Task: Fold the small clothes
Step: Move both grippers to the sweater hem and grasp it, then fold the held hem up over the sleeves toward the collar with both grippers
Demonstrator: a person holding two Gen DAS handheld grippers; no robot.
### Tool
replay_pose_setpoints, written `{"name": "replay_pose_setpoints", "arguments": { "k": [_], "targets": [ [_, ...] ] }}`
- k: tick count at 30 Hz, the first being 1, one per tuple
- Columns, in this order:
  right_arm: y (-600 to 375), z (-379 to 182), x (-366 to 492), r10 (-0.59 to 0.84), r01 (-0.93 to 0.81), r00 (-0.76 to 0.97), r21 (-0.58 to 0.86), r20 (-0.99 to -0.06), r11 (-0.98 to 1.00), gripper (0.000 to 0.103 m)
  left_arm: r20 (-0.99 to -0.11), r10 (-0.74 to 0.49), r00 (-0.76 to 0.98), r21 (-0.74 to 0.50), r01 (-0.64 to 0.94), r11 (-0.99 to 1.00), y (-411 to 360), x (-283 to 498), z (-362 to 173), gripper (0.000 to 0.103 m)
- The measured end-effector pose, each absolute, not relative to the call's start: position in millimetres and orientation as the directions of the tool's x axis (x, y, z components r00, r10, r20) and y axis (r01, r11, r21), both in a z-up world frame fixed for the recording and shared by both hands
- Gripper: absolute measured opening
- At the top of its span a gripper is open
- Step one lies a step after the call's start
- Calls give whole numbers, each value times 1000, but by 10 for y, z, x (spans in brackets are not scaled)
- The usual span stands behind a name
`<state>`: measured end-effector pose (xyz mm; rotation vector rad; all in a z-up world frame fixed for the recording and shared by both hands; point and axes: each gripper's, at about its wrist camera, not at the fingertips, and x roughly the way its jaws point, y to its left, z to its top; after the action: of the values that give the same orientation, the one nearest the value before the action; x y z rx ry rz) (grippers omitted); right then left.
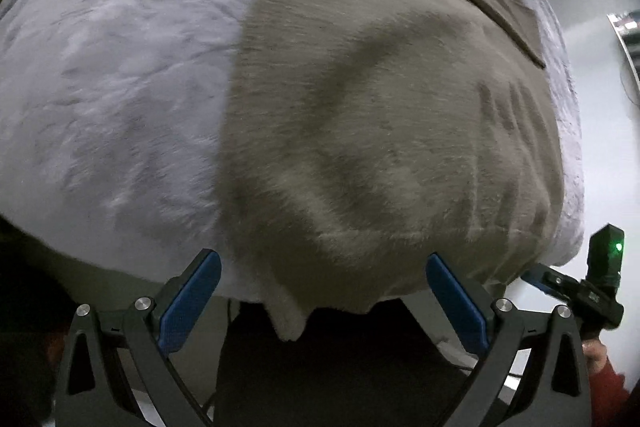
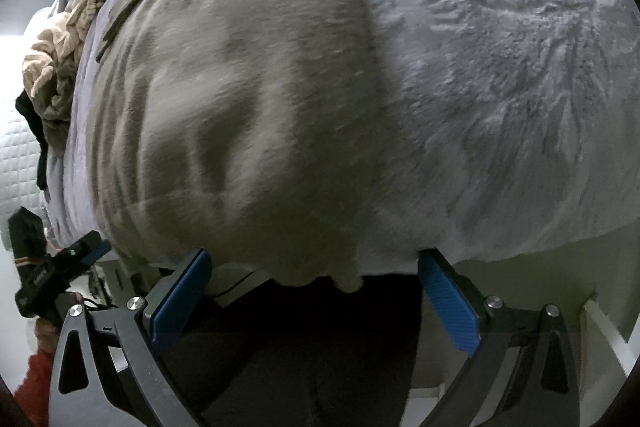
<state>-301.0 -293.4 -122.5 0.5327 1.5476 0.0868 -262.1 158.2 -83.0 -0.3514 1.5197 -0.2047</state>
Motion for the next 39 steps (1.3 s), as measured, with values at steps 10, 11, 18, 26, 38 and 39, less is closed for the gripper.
{"name": "replay_pose_setpoints", "arguments": {
  "k": [10, 11, 18, 26, 38, 39],
  "targets": [
    [-2906, -1180, -3021, 478, 232, 78, 482, -875, 845, 103, -940, -339, 34, -341, -48, 939, 1559, -2572, -963, 103],
    [-2887, -1167, -3016, 486, 224, 83, 492, -870, 841, 103, -939, -341, 35, -342, -54, 938, 1578, -2579, -967, 103],
    [-2885, -1212, -2965, 503, 276, 108, 512, -857, 813, 101, -935, -354, 39, -356, -92, 930, 1718, -2626, -990, 91],
    [-3091, -1202, -3109, 579, 409, 163, 589, -799, 697, 18, -877, -477, 60, -481, -103, 871, 1963, -2685, -902, 10],
    [-3052, -347, -2497, 724, 282, 372, 813, -581, 509, 17, -786, -581, 213, -602, -44, 797, 2106, -2299, -10, 10],
    [-3061, -301, -2390, 725, 275, 380, 819, -574, 504, 17, -783, -580, 226, -602, -38, 798, 2110, -2213, 52, 10]
  ]
}}
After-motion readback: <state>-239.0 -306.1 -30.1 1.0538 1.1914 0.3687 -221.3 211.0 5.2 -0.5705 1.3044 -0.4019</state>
